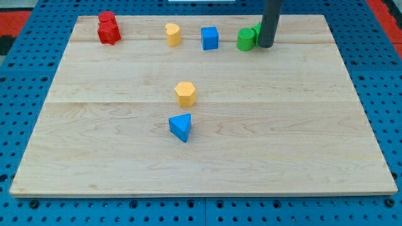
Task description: Move the green circle towards left side of the green star
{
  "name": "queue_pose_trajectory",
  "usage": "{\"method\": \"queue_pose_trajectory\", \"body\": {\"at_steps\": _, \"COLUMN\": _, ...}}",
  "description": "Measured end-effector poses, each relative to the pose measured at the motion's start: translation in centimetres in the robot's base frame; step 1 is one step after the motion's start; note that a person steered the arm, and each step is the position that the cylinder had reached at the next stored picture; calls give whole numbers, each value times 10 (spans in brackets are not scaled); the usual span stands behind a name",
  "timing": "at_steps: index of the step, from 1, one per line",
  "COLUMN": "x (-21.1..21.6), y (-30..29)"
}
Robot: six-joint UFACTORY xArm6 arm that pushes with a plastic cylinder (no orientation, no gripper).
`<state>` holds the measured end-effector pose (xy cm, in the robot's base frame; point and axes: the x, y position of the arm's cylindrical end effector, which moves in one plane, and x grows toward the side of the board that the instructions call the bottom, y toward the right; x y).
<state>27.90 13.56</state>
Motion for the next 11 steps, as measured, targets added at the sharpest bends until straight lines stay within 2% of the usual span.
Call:
{"method": "queue_pose_trajectory", "body": {"at_steps": 1, "x": -28, "y": 3}}
{"method": "queue_pose_trajectory", "body": {"at_steps": 2, "x": -30, "y": 6}}
{"method": "queue_pose_trajectory", "body": {"at_steps": 4, "x": 35, "y": -2}}
{"method": "queue_pose_trajectory", "body": {"at_steps": 5, "x": 37, "y": -39}}
{"method": "queue_pose_trajectory", "body": {"at_steps": 7, "x": -18, "y": -37}}
{"method": "queue_pose_trajectory", "body": {"at_steps": 8, "x": -16, "y": -37}}
{"method": "queue_pose_trajectory", "body": {"at_steps": 10, "x": 29, "y": -66}}
{"method": "queue_pose_trajectory", "body": {"at_steps": 11, "x": 10, "y": -78}}
